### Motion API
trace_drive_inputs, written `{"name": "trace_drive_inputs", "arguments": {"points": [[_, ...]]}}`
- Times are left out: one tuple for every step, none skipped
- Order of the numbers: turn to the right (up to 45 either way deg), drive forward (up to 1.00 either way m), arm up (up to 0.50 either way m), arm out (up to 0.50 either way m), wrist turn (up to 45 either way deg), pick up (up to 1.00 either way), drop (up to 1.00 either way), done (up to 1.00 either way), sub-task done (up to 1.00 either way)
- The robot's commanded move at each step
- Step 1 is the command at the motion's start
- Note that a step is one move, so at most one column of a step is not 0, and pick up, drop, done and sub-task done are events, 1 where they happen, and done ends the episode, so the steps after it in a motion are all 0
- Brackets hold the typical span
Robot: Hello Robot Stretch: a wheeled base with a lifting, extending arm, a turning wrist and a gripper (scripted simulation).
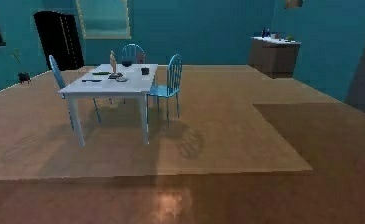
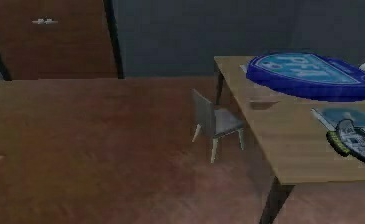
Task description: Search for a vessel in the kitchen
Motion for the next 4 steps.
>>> {"name": "trace_drive_inputs", "arguments": {"points": [[0.0, 1.0, 0.0, 0.0, 0.0, 0.0, 0.0, 0.0, 0.0], [-3.0, 0.0, 0.0, 0.0, 0.0, 0.0, 0.0, 0.0, 0.0], [0.0, 0.65, 0.0, 0.0, 0.0, 0.0, 0.0, 0.0, 0.0], [-36.0, 0.0, 0.0, 0.0, 0.0, 0.0, 0.0, 0.0, 0.0]]}}
